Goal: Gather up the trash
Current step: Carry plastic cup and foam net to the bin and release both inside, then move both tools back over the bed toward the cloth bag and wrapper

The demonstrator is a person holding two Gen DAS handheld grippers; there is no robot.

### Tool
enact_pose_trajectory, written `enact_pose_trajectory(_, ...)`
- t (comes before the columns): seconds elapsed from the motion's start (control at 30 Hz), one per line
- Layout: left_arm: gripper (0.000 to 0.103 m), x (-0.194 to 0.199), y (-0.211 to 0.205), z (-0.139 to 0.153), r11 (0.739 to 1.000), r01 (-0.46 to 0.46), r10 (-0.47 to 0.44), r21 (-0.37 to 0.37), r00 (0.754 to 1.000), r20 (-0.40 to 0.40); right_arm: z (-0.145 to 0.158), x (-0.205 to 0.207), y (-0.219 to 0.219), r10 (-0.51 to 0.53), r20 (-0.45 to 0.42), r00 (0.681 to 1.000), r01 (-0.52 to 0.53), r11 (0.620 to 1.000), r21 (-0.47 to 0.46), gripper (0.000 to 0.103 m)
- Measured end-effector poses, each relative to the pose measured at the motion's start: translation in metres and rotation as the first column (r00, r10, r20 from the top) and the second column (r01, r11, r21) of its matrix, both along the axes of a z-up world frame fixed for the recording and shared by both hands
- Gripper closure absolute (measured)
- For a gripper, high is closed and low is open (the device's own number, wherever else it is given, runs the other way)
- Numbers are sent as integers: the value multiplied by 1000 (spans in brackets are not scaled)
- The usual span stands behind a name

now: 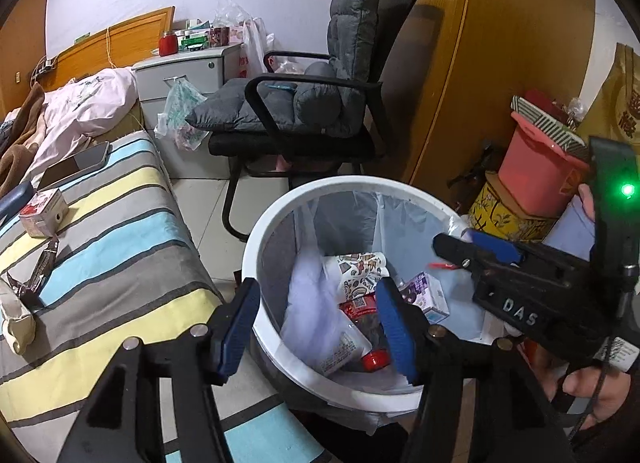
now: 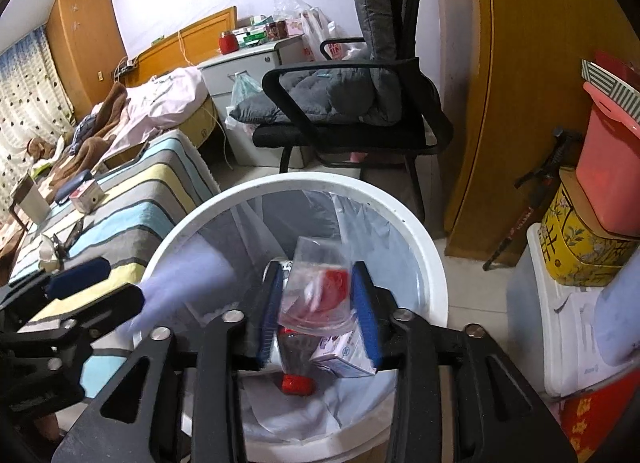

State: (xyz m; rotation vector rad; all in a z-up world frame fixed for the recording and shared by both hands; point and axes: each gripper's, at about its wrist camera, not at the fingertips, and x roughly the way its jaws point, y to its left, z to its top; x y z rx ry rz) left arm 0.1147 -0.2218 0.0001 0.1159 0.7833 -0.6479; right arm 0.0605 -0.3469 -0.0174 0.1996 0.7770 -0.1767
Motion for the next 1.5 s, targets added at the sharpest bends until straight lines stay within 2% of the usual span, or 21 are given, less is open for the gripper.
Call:
enact_pose_trajectory(0.03, 41, 0, 1, 1, 1000, -5, 5, -4, 1000, 5, 0, 0, -1, -6, 0, 1000, 6, 1000, -1, 48)
enact_pose_trajectory(0.07, 41, 0, 2, 2, 1000, -5, 5, -7, 1000, 10, 0, 0, -2, -10, 4, 1000, 10, 1000, 4, 47)
enact_pose_trajectory(0.37, 41, -1, 15, 7, 1000, -29, 29, -11, 999, 24, 5, -2, 2, -16, 20, 1000, 16, 1000, -2, 47)
enact_pose_trajectory(0.73, 35, -6, 50, 18, 994, -110, 111, -20, 992, 67, 15, -6, 18, 0, 63, 998, 1, 1000, -6, 47)
enact_pose_trajectory(0.93, 33, -6, 77, 21, 983, -181, 182, -19, 979, 92, 20, -5, 33, 30, 90, 995, -29, 1000, -9, 47)
enact_pose_trajectory(1.23, 31, -5, 122, 23, 955, -295, 293, -5, 947, 129, 23, 3, 62, 93, 112, 989, -92, 996, -16, 47)
enact_pose_trajectory(1.5, 30, 0, 161, 20, 926, -376, 375, -12, 920, 116, 25, 12, 86, 147, 123, 981, -145, 989, -26, 47)
